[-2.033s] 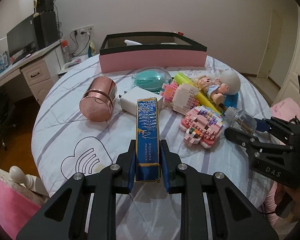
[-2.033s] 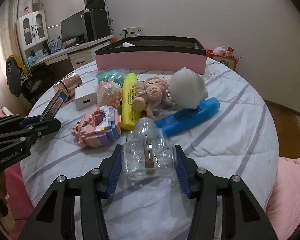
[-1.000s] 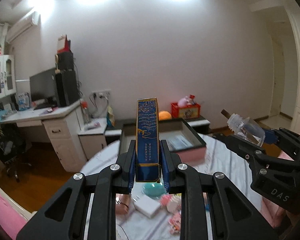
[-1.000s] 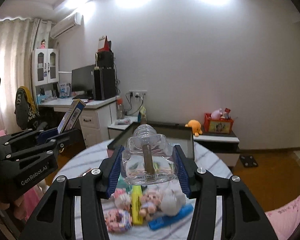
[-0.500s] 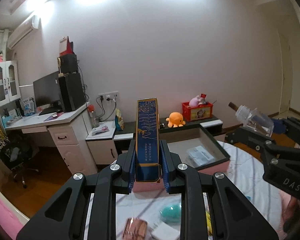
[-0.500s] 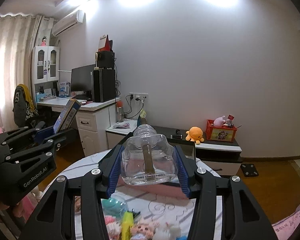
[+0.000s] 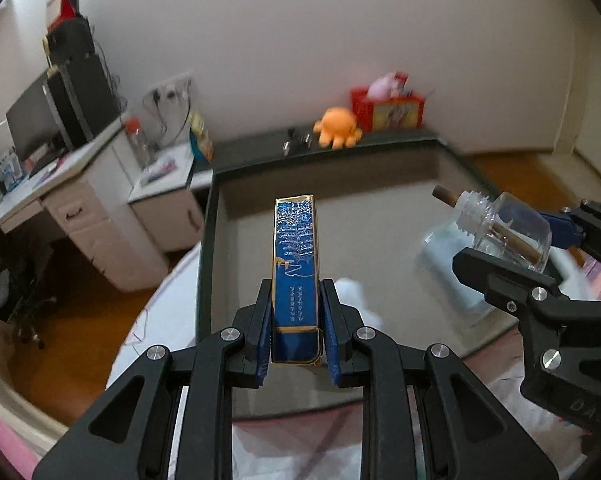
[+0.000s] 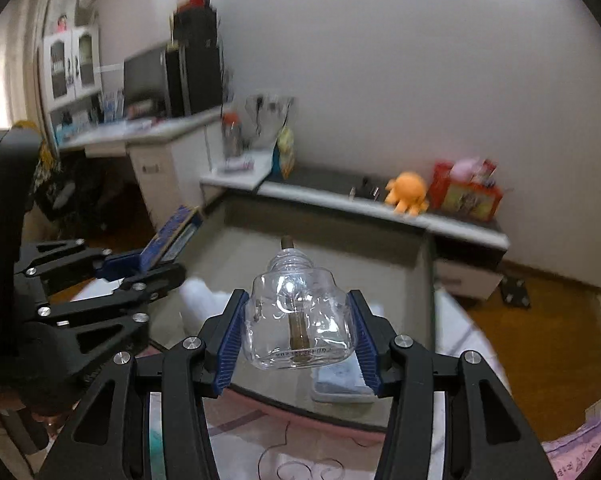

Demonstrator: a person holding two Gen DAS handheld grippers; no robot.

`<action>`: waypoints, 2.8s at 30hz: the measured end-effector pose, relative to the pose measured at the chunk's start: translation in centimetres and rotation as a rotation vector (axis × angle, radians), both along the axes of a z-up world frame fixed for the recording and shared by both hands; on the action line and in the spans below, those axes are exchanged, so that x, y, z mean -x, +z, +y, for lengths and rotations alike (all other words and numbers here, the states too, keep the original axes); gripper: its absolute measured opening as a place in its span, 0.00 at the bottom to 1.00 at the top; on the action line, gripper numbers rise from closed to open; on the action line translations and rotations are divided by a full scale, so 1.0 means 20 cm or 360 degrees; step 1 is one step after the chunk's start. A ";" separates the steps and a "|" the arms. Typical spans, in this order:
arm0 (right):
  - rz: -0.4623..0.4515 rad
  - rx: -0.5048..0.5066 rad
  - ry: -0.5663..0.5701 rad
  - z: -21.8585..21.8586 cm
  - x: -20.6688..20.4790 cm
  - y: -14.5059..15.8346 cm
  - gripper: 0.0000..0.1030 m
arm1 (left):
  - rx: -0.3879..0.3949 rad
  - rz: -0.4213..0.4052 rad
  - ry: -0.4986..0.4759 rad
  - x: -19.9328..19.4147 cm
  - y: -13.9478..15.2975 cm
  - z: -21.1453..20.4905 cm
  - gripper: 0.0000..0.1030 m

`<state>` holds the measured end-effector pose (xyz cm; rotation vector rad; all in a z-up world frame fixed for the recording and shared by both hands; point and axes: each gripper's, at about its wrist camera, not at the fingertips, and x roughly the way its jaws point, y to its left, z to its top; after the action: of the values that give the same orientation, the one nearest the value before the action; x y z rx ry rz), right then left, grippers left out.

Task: Organize rigid objects
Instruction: 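Carry both items into the pink box and open both grippers, then withdraw both tools back from the pink box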

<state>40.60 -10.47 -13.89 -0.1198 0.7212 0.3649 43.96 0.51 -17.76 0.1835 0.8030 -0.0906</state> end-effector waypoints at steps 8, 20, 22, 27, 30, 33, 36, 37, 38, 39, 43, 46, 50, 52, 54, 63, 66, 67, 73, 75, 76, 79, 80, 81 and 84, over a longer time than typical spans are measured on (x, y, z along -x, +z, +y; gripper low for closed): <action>0.0243 0.0009 0.0035 0.02 -0.13 -0.14 0.50 | -0.0024 -0.0034 0.0046 -0.02 0.00 0.01 0.35; 0.0127 -0.0157 -0.0032 -0.09 0.04 0.05 0.76 | 0.0157 -0.0202 0.0124 0.23 0.22 0.19 0.87; 0.0050 -0.0176 -0.0041 -0.11 0.14 0.13 0.78 | 0.0177 -0.0274 0.0125 0.34 0.29 0.20 0.92; -0.0199 -0.0219 -0.0039 -0.17 0.47 0.35 0.82 | 0.0207 -0.0541 0.0157 0.72 0.47 0.22 1.00; -0.0354 -0.0242 -0.0047 -0.19 0.72 0.45 0.83 | 0.0238 -0.0673 0.0164 0.96 0.56 0.22 1.00; -0.0477 -0.0229 -0.0082 -0.20 0.92 0.50 0.84 | 0.0248 -0.0775 0.0175 1.19 0.61 0.19 1.00; -0.0571 -0.0205 -0.0108 -0.21 1.09 0.52 0.84 | 0.0230 -0.0852 0.0182 1.38 0.62 0.16 1.00; -0.0609 -0.0196 -0.0124 -0.21 1.15 0.52 0.84 | 0.0221 -0.0872 0.0182 1.44 0.63 0.15 1.00; -0.0640 -0.0185 -0.0145 -0.21 1.21 0.52 0.84 | 0.0204 -0.0885 0.0176 1.49 0.62 0.13 1.00; -0.0671 -0.0179 -0.0165 -0.22 1.26 0.52 0.84 | 0.0190 -0.0891 0.0166 1.53 0.62 0.12 1.00; -0.0780 -0.0183 -0.0236 -0.25 1.46 0.51 0.84 | 0.0156 -0.0890 0.0114 1.68 0.59 0.07 1.00; -0.0820 -0.0171 -0.0311 -0.26 1.55 0.51 0.84 | 0.0154 -0.0901 0.0118 1.76 0.58 0.05 1.00; -0.0875 -0.0203 -0.0360 -0.28 1.66 0.47 1.00 | 0.0170 -0.0931 0.0116 1.85 0.56 0.03 1.00; -0.0897 -0.0211 -0.0364 -0.29 1.69 0.46 1.00 | 0.0158 -0.0930 0.0106 1.89 0.55 0.02 1.00; -0.0895 -0.0201 -0.0369 -0.28 1.71 0.47 1.00 | 0.0147 -0.0924 0.0109 1.89 0.55 0.01 1.00; -0.0887 -0.0182 -0.0384 -0.28 1.76 0.43 1.00 | 0.0145 -0.0934 0.0125 1.93 0.54 0.01 1.00; -0.0874 -0.0173 -0.0387 -0.28 1.75 0.41 1.00 | 0.0120 -0.0931 0.0133 1.93 0.53 0.01 1.00; -0.0865 -0.0168 -0.0387 -0.28 1.74 0.41 1.00 | 0.0117 -0.0926 0.0132 1.92 0.52 0.01 1.00; -0.0784 -0.0141 -0.0420 -0.30 1.68 0.34 1.00 | 0.0122 -0.0804 0.0150 1.83 0.43 0.06 1.00; -0.0729 -0.0130 -0.0435 -0.31 1.64 0.29 1.00 | 0.0115 -0.0739 0.0159 1.78 0.38 0.09 1.00; -0.0704 -0.0124 -0.0440 -0.31 1.62 0.27 1.00 | 0.0114 -0.0714 0.0163 1.77 0.35 0.10 1.00; -0.0601 -0.0093 -0.0459 -0.33 1.55 0.16 1.00 | 0.0112 -0.0603 0.0180 1.70 0.24 0.14 1.00; -0.0568 -0.0085 -0.0465 -0.34 1.52 0.13 1.00 | 0.0117 -0.0554 0.0186 1.67 0.20 0.16 1.00; -0.0530 -0.0078 -0.0471 -0.35 1.49 0.10 1.00 | 0.0133 -0.0496 0.0186 1.64 0.15 0.17 1.00; -0.0410 -0.0064 -0.0487 -0.37 1.42 -0.01 1.00 | 0.0165 -0.0382 0.0206 1.57 0.04 0.21 1.00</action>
<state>12.24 -17.86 -14.09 -0.0163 0.4672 0.0685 12.53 4.65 -16.99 0.0424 0.5679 0.0120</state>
